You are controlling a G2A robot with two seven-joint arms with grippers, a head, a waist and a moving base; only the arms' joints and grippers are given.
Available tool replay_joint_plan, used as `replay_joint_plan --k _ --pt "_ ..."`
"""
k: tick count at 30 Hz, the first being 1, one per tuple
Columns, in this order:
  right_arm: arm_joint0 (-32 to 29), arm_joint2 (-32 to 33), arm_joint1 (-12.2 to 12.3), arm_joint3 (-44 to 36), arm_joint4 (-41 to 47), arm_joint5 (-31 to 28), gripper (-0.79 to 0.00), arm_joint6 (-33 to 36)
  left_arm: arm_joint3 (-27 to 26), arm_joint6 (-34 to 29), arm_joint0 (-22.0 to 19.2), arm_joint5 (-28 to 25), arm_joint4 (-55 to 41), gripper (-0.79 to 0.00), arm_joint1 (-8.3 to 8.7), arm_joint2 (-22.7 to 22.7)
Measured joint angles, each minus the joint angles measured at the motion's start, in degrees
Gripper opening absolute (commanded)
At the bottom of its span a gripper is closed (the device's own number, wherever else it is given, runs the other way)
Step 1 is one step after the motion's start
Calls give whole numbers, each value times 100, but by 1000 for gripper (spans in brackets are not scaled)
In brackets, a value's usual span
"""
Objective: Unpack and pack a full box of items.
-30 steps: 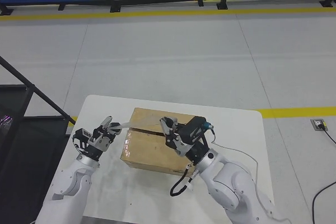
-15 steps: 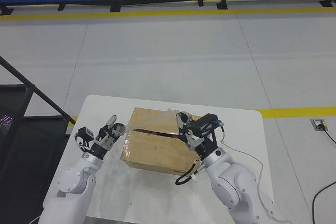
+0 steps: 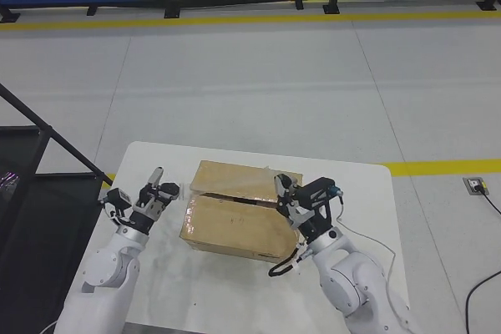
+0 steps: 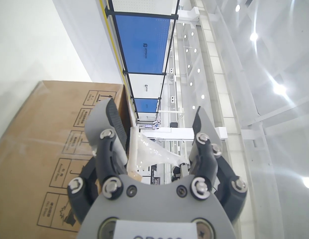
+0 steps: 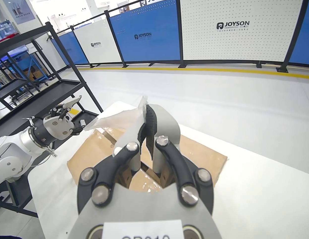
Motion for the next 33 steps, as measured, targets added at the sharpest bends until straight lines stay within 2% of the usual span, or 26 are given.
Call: replay_joint_plan --k 5,12,17,24,33 --pt "-379 101 24 -161 -122 27 -785 -149 -111 46 -24 -46 -24 0 -7 -44" --pt "-724 93 22 -317 -324 205 -785 -250 -835 33 241 -425 -260 0 -32 -92" --pt "-833 40 7 -343 -430 316 -785 -290 -1091 -123 305 -343 -125 0 -37 6" --pt "-924 -33 -25 -369 -570 509 -785 -346 -665 -20 -31 -175 149 0 -118 464" --pt "-1043 -20 -45 -362 -602 530 -785 -386 -49 -89 -427 -134 154 0 -196 743"
